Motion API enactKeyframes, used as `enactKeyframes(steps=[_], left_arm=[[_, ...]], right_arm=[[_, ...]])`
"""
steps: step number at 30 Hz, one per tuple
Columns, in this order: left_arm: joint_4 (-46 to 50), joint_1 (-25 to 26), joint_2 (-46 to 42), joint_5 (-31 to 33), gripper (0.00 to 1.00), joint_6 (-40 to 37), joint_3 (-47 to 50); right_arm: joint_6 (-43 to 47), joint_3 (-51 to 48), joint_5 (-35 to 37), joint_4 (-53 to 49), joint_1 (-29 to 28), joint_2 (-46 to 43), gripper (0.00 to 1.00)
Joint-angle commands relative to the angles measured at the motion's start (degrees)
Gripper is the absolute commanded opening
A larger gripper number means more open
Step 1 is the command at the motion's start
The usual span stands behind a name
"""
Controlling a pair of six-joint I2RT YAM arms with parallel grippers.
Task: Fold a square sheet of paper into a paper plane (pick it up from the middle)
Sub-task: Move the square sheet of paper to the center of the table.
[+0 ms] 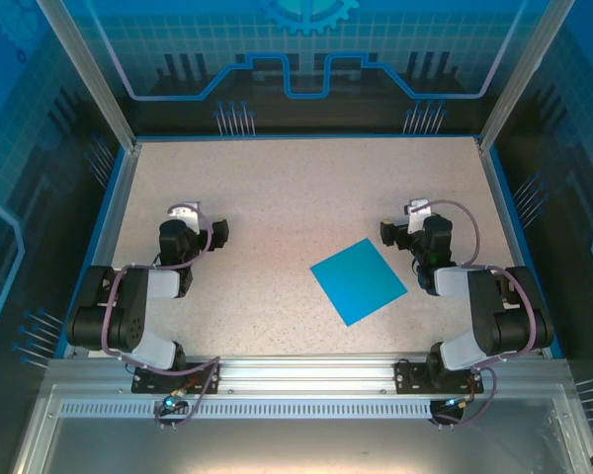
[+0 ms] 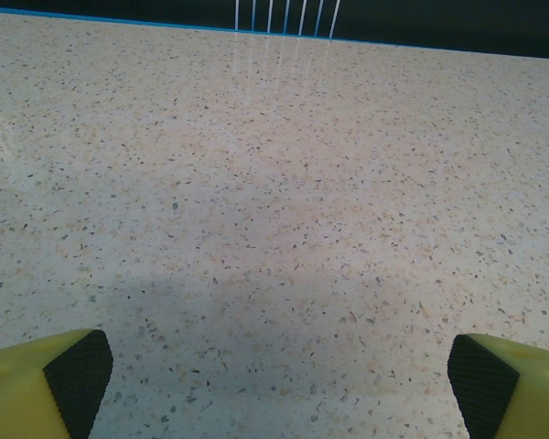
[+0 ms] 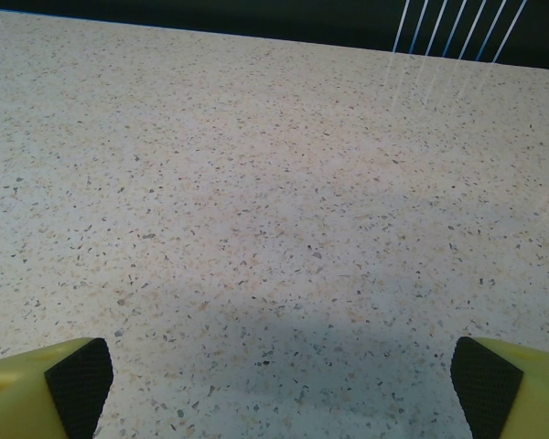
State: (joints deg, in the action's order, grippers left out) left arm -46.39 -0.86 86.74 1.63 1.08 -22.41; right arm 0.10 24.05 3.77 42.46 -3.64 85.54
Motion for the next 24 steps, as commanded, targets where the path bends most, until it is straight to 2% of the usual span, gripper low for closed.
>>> enactKeyframes(steps=[1,6,10,13,16,21,24], left_arm=[[-0.2,0.3,0.5,-1.1,0.99,-1.0,-1.1],[0.2,0.3,-0.2,-0.8,0.99,-1.0,-1.0],[5.7,0.3,-4.8,-0.2,0.99,-0.5,-1.8],[16.6,0.3,-9.0,0.6,0.98,0.5,-5.8],[25.4,0.3,-12.6,1.2,0.99,4.1,-9.6],[41.9,0.9,-17.4,-0.5,0.98,14.2,-17.1],[54.2,1.5,-19.2,-0.4,0.99,19.5,-22.7]], right_arm=[[0.6,1.1,-1.2,-0.1,0.5,0.5,0.99],[0.4,1.2,0.4,-0.6,0.2,0.0,0.99],[-0.8,2.5,6.1,-7.9,-1.0,-5.9,1.0],[-2.4,6.0,9.8,-20.1,-3.2,-12.2,0.99],[-8.1,11.3,12.7,-35.6,-5.6,-17.1,0.99],[-18.8,17.7,11.2,-54.1,-8.9,-20.2,1.0],[-24.5,20.5,7.4,-63.0,-11.3,-20.4,0.99]])
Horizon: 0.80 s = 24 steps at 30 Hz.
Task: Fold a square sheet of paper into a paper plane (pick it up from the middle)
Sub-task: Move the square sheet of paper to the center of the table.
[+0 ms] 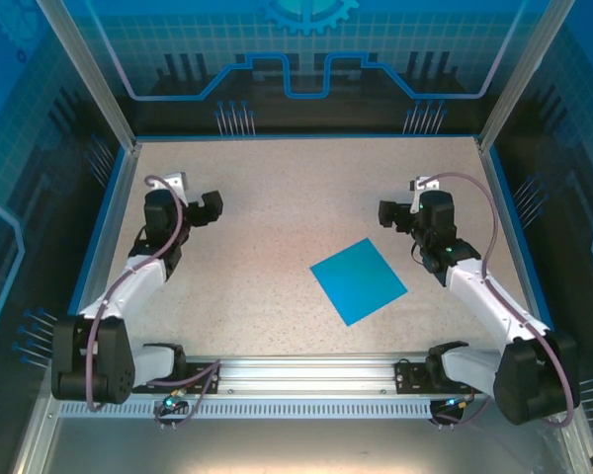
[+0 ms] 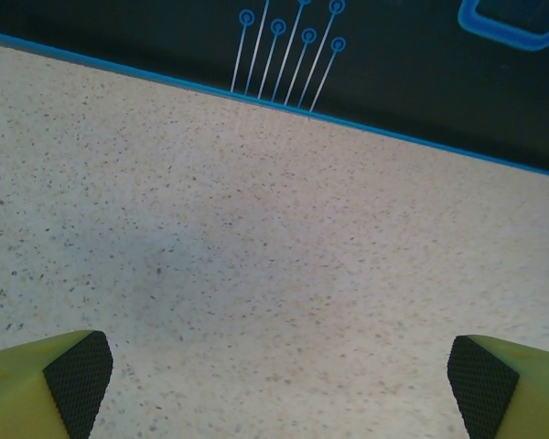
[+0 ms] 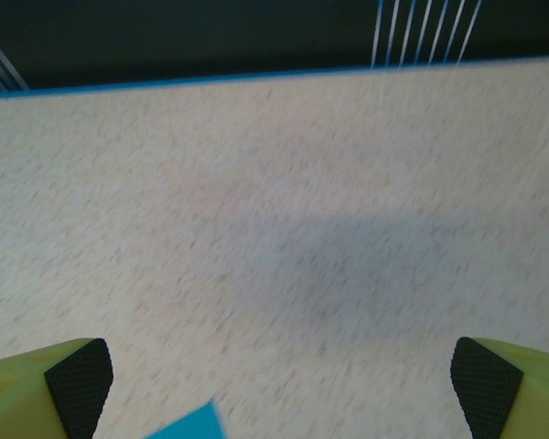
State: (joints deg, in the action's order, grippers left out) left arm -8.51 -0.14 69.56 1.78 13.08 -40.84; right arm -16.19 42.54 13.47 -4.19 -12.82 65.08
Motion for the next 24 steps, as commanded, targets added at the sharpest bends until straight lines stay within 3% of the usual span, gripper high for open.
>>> enactKeyframes(steps=[1,5,9,18,24], left_arm=[[20.4,0.8,-2.5,-0.7,0.98,9.2,-6.4],[29.6,0.8,-4.2,-2.9,0.98,12.9,-10.8],[34.1,0.8,-4.8,-6.3,0.99,14.1,-12.7],[34.3,0.8,-3.3,-9.5,0.99,12.3,-12.8],[35.1,0.8,-2.1,-10.0,0.98,11.6,-13.0]], right_arm=[[-9.4,3.0,-3.6,-19.5,-3.0,0.6,0.99],[-12.8,4.2,-2.6,-27.9,-8.6,2.4,0.99],[-16.6,3.9,3.0,-32.5,-15.9,5.0,0.99],[-18.5,9.4,11.1,-32.7,-29.3,19.4,0.94],[-18.4,13.2,11.5,-30.5,-32.1,27.6,0.95]])
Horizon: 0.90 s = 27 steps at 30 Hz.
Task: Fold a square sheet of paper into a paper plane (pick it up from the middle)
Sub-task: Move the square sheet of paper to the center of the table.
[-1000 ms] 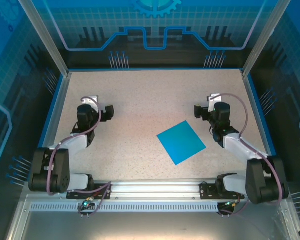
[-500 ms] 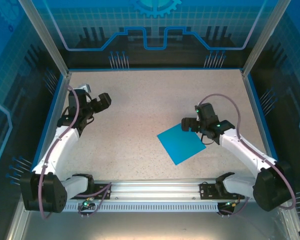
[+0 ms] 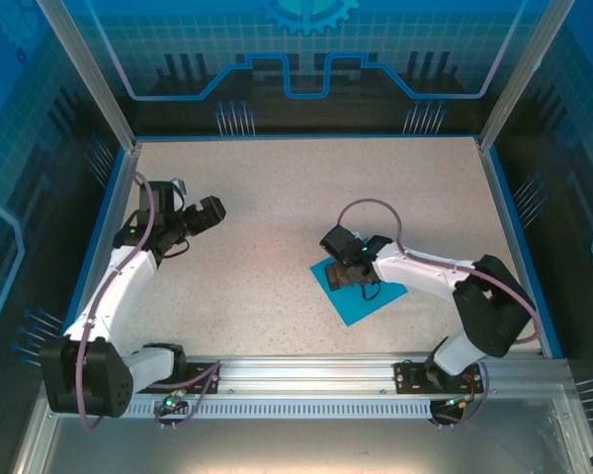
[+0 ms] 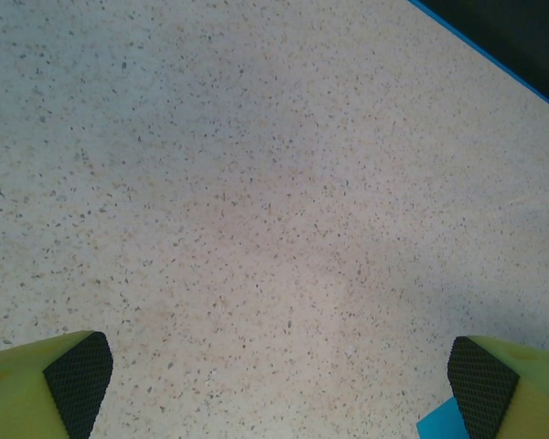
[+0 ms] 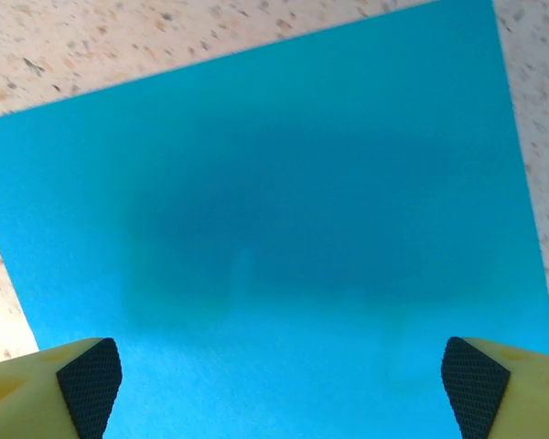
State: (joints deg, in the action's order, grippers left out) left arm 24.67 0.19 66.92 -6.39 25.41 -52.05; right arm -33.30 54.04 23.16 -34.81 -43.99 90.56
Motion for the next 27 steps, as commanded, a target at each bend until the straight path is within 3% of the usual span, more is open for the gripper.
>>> enactKeyframes(steps=[1,17,27], left_arm=[[1.9,0.5,0.6,-1.9,0.98,-0.8,-1.8],[2.2,0.5,1.1,-1.9,0.98,-1.1,-1.8],[2.6,0.5,1.5,-2.0,0.98,-1.2,-1.8]], right_arm=[[-1.4,2.0,1.6,0.6,-1.0,3.1,0.95],[-4.3,6.7,-1.0,4.4,-1.1,13.1,0.95],[-7.1,14.6,-1.8,5.9,0.0,19.7,0.97]])
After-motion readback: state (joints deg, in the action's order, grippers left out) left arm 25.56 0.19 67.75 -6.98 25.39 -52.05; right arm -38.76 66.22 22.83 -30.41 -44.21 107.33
